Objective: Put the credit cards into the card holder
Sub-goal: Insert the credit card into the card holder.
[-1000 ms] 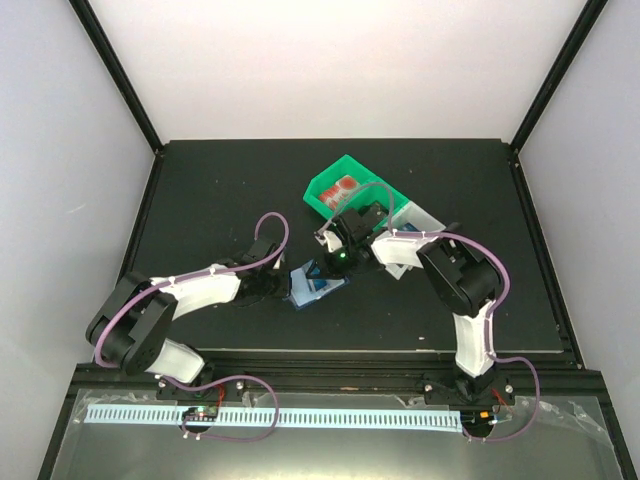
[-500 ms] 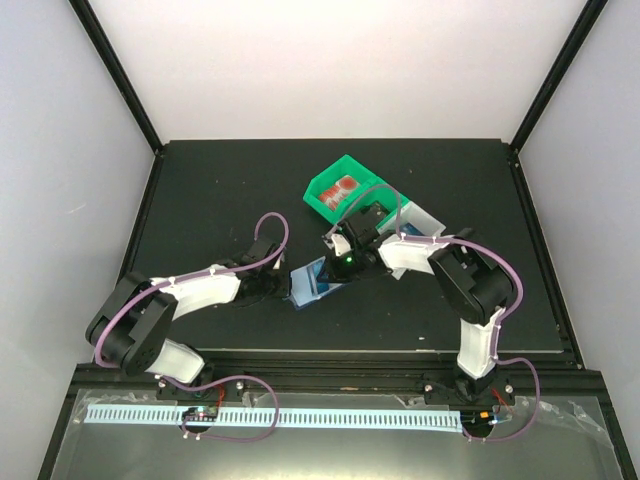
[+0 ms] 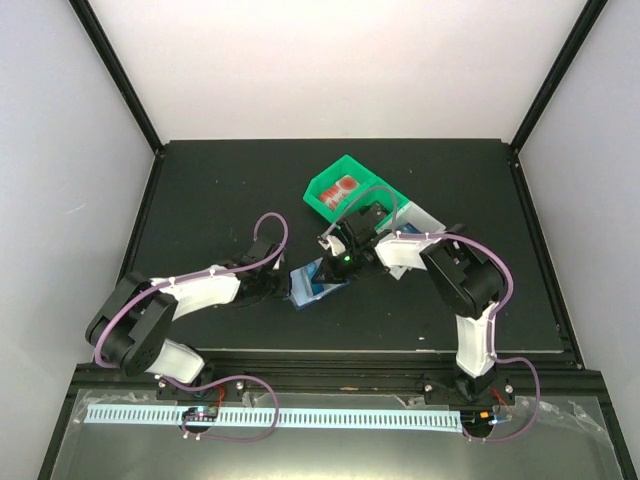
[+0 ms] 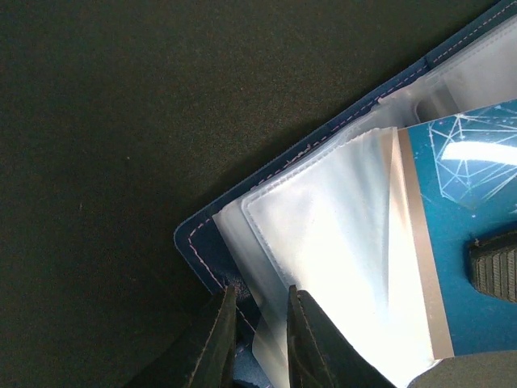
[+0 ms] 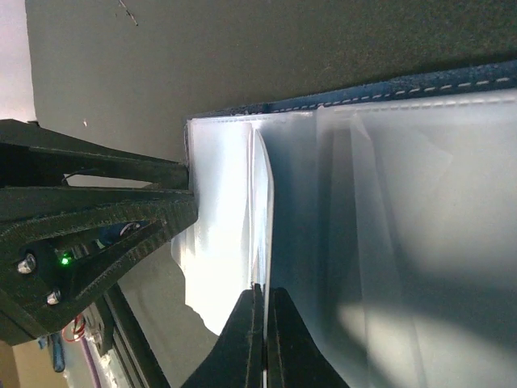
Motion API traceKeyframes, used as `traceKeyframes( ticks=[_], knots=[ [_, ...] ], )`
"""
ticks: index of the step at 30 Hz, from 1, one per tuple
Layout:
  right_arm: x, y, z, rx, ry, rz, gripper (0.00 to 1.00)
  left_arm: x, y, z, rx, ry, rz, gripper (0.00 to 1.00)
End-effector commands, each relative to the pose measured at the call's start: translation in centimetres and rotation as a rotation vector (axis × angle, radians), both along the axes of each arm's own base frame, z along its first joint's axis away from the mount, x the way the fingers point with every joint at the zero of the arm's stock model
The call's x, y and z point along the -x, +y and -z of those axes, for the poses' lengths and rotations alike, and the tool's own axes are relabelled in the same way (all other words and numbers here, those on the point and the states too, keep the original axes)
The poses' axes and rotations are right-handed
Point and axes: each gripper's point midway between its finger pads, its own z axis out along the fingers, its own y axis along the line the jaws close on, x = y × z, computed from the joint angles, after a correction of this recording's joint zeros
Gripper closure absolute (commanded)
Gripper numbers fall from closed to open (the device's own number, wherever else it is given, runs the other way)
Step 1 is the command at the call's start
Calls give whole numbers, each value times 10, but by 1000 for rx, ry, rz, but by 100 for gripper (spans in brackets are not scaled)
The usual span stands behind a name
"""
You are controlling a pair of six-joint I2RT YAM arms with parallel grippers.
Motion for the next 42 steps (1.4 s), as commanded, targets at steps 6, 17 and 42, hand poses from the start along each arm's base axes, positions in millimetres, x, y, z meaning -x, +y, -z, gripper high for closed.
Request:
traceKeyframes(
  ticks=[6, 17, 42],
  knots=[
    [9, 4, 18, -15, 76, -67, 99, 15, 12, 20, -41, 65, -16, 81],
    [16, 12, 23, -49, 105, -95, 99, 15, 10, 20, -34, 70, -15, 80],
    [-3, -7, 1, 114, -61, -62, 74, 12, 10, 19, -44, 65, -14, 80]
  ],
)
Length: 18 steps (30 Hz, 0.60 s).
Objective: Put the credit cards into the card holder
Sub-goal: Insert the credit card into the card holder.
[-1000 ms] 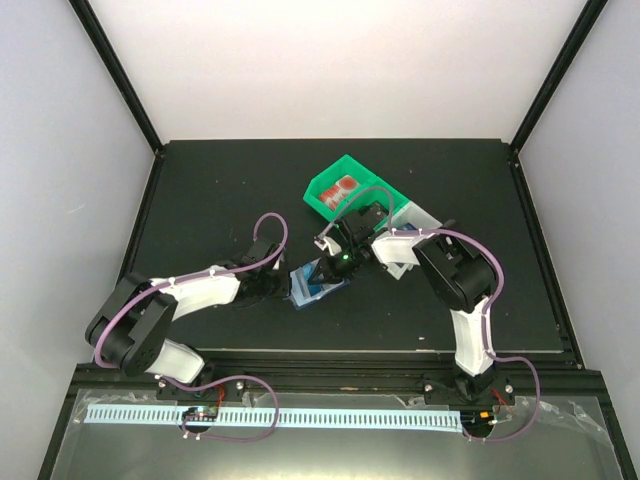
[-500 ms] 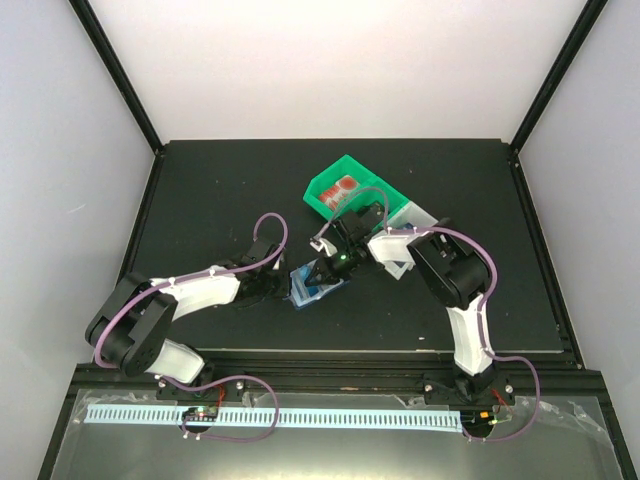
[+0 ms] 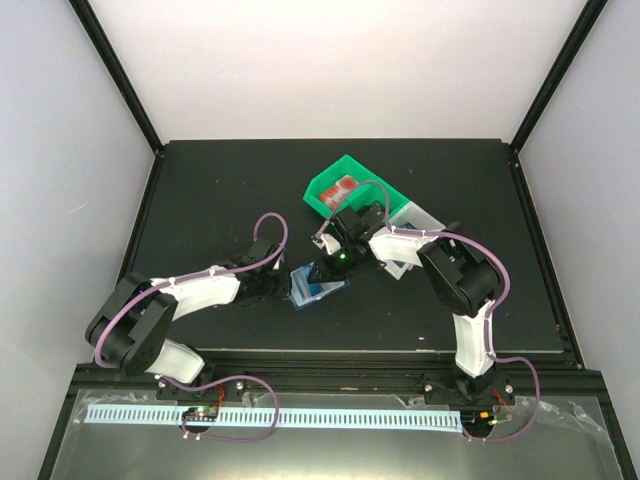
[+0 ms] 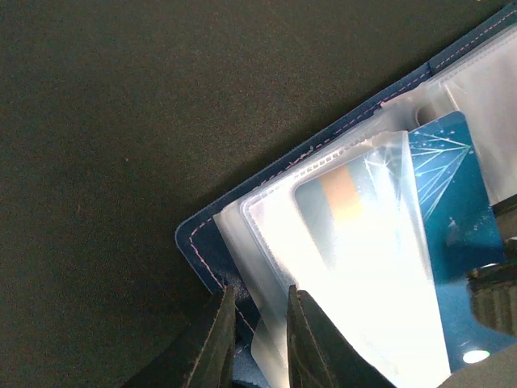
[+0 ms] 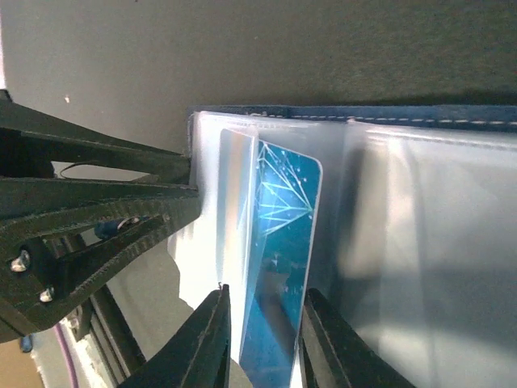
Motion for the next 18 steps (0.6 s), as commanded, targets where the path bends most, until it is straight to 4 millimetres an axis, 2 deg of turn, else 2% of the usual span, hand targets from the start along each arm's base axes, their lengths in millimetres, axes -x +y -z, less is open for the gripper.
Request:
traceKeyframes(
  ticks=[1, 6, 11, 18],
  knots=[
    [-3, -15, 6, 101, -39, 33, 74, 13, 11, 19, -49, 68, -10, 80],
    [-8, -24, 11, 168, -65, 63, 75, 13, 10, 20, -49, 73, -10, 80],
    [-3, -21, 17, 167, -38, 32, 97, 14, 10, 21, -47, 78, -9, 80],
    [7, -5, 15, 114, -27, -44, 99, 16, 10, 23, -47, 85, -10, 80]
  ],
)
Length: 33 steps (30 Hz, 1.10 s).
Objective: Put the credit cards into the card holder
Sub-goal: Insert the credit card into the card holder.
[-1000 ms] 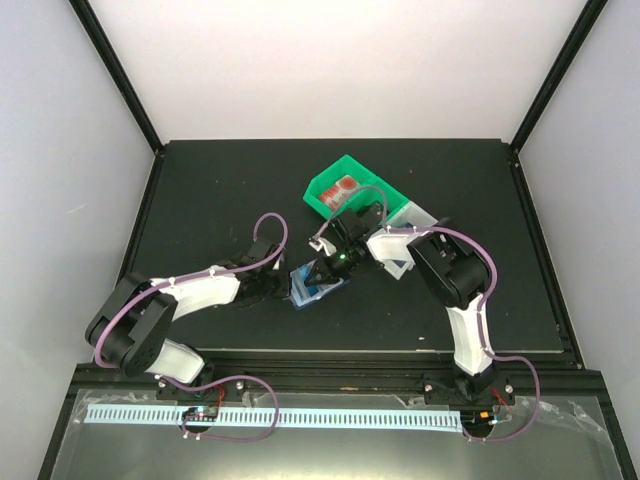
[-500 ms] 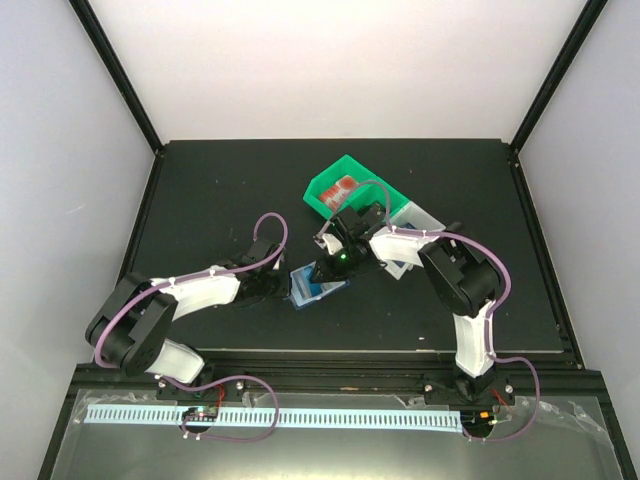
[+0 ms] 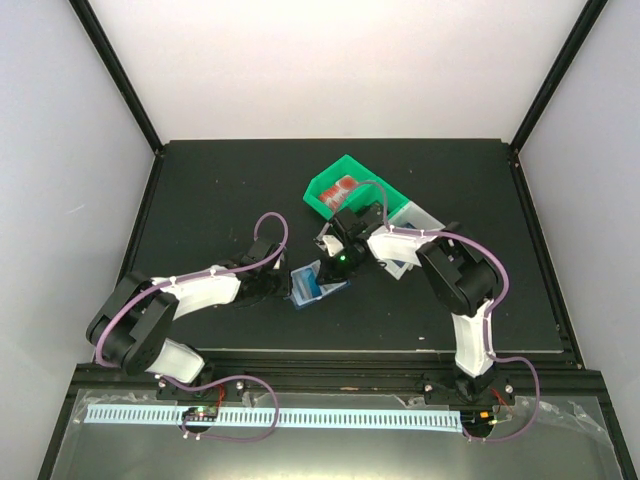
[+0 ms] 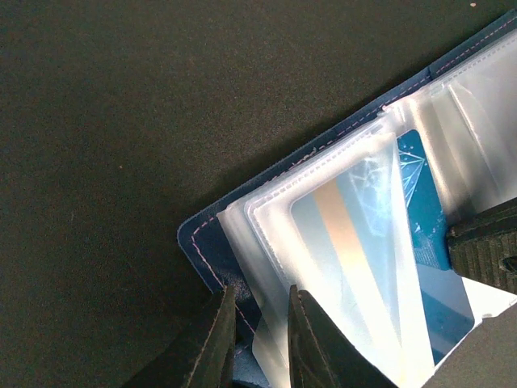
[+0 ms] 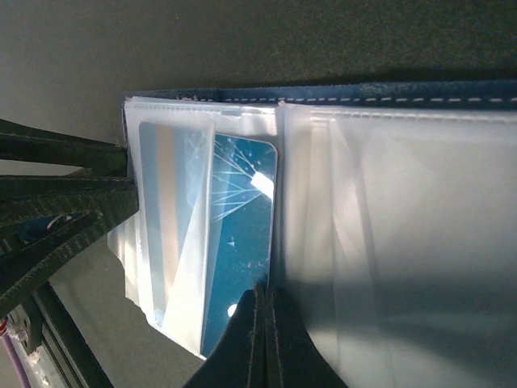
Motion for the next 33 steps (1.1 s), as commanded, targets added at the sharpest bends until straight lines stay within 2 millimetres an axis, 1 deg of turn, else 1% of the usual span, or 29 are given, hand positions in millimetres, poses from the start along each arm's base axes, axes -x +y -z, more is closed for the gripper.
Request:
traceKeyframes(
  ticks=[1, 6, 9, 12, 16, 20, 25, 30, 33],
  knots=[
    [11, 13, 1, -19, 15, -73, 99, 17, 11, 23, -49, 91, -7, 80],
    [14, 21, -4, -55, 15, -112, 99, 18, 11, 21, -43, 88, -12, 80],
    [14, 21, -6, -56, 6, -121, 99, 17, 11, 19, -40, 83, -12, 80],
    [4, 12, -6, 28, -61, -93, 98, 16, 11, 15, -34, 72, -16, 78],
    [3, 4, -5, 107, -104, -82, 97, 14, 9, 5, -17, 49, -22, 71],
    [8, 2, 7, 166, -93, -91, 99, 10, 6, -7, 12, 21, -24, 64],
    [4, -9, 20, 260, -105, -58, 99, 9, -2, -19, 65, -2, -9, 63],
    [0, -17, 31, 313, -101, -24, 99, 8, -8, -27, 118, -31, -1, 62],
    [1, -20, 37, 334, -95, -16, 99, 8, -11, -26, 128, -26, 2, 60]
  ],
)
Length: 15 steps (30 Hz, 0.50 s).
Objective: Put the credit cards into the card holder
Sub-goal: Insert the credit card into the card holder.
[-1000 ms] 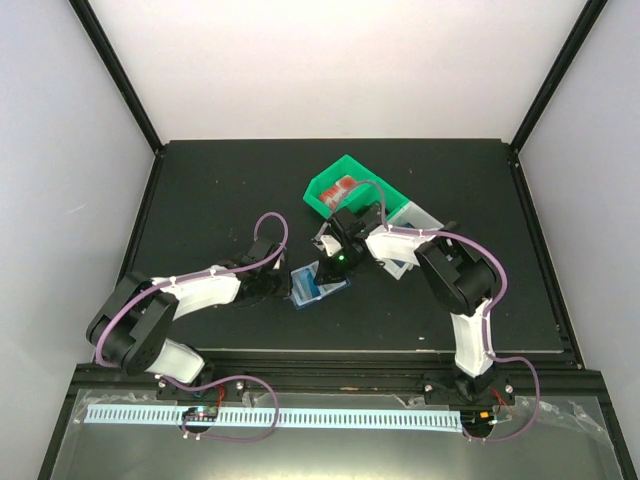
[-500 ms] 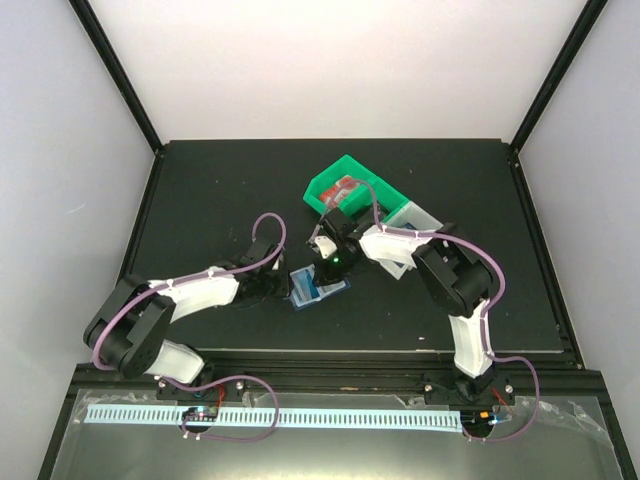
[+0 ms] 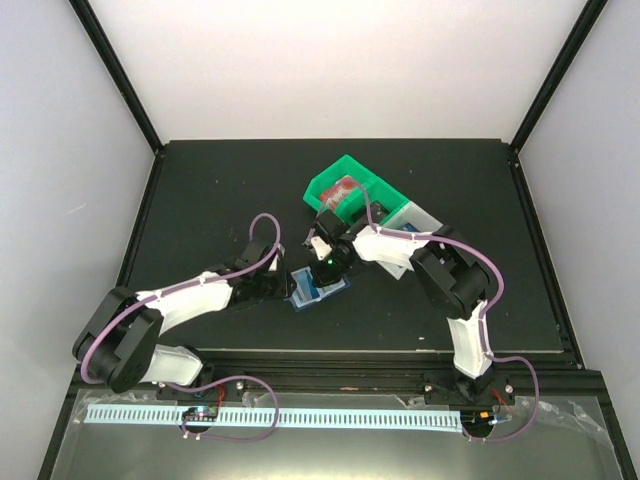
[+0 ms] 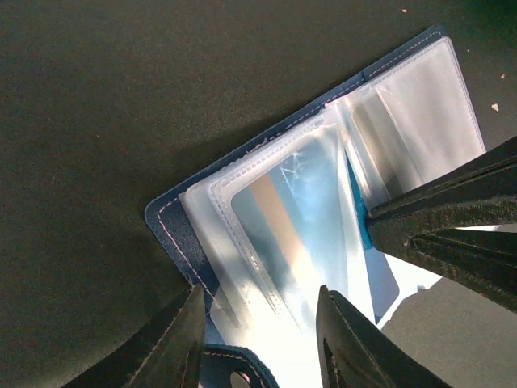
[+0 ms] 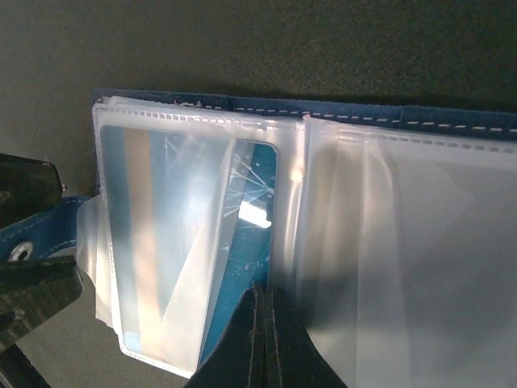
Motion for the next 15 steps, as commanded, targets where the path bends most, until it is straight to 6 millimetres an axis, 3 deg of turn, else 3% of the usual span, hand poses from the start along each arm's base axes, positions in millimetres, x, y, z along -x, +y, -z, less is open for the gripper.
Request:
traceKeyframes(
  ticks=[1, 15],
  knots=[
    [-1, -28, 36, 166, 3, 53, 99, -2, -8, -5, 58, -8, 7, 59],
    [-1, -42, 58, 245, 5, 74, 99, -9, -20, -7, 137, -37, -1, 53]
  ],
)
